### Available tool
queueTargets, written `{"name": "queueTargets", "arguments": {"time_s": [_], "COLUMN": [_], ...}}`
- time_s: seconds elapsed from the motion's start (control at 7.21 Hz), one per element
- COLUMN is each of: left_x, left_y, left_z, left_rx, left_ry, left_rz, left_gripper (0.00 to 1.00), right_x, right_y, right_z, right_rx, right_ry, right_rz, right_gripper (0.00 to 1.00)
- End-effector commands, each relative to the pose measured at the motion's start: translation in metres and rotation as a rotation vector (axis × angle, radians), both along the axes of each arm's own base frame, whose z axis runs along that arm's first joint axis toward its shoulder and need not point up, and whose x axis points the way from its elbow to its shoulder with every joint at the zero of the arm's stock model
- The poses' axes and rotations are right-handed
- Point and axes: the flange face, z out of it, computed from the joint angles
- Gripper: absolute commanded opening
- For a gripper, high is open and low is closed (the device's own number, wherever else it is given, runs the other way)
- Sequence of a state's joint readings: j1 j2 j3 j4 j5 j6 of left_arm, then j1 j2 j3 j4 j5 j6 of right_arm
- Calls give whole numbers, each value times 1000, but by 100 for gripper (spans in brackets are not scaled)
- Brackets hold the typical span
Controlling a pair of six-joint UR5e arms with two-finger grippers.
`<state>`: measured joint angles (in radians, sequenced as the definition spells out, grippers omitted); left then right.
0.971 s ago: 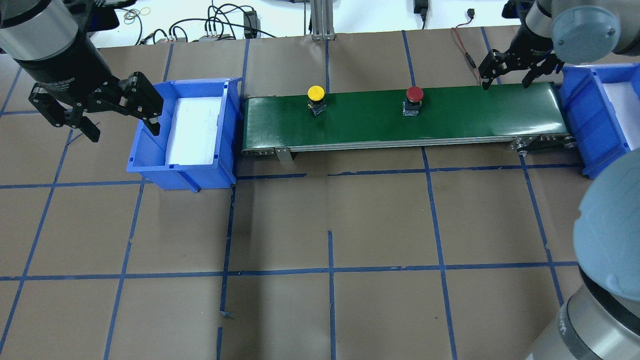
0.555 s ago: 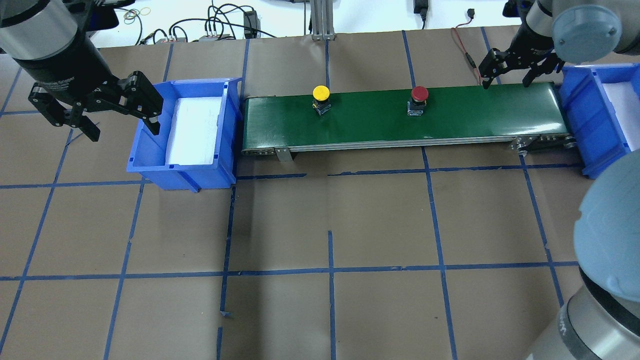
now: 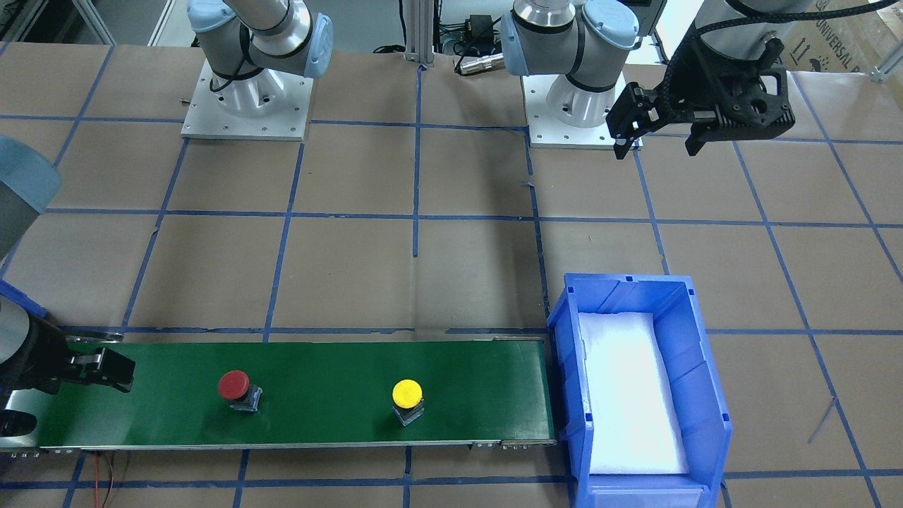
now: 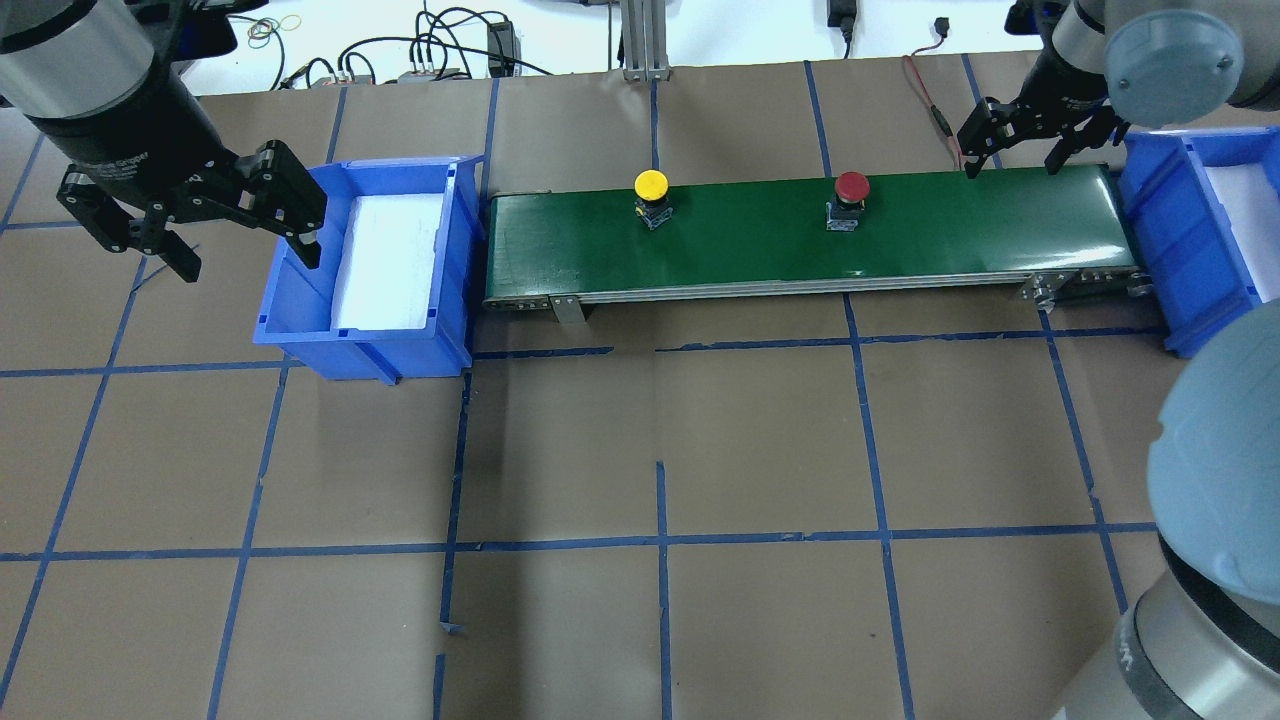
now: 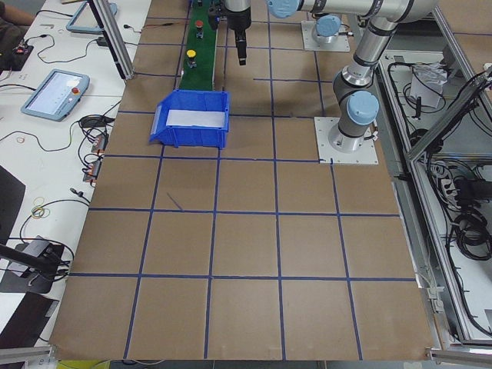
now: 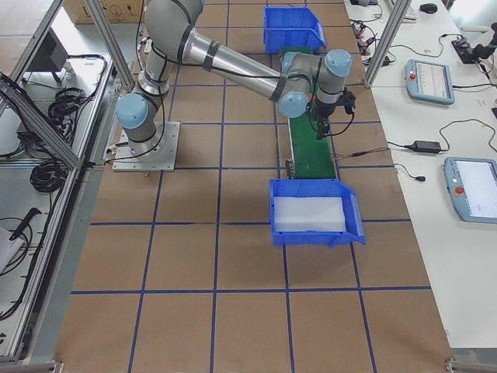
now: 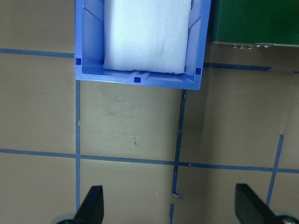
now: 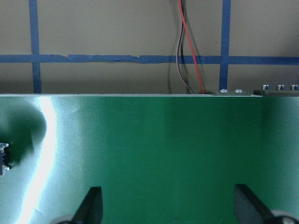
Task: Transport two buttons from left to right
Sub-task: 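Hold the right gripper above the conveyor end as the red button approaches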
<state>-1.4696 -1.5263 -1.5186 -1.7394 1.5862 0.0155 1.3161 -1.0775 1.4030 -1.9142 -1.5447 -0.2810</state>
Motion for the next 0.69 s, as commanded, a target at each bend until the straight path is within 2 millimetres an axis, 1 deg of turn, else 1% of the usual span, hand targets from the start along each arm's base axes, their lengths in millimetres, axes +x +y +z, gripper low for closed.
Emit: {"name": "queueTargets", "arguments": {"time_s": [0.0,0.14,0.28,0.42,0.55], "left_x": [0,-1,-1,-1,-1], "left_y": [1,1,1,1,1], "left_z": [2,2,2,2,2], "left_rx": [-3,-1,0,0,0], "left_ry": [0,0,0,0,0], "left_rz": [0,-1,-1,-1,-1], "left_gripper": [100,100,100,100,100], "right_x": [0,0,2,3,4], "right_y": [0,1,4,7,11], "right_z": [1,2,9,16,20], "right_rx": [1,2,-6,-15,-1], "right_ry": [0,-2,-7,-5,-9], "right_rz": [10,11,58,169,231], "right_gripper": [100,100,100,100,100]}}
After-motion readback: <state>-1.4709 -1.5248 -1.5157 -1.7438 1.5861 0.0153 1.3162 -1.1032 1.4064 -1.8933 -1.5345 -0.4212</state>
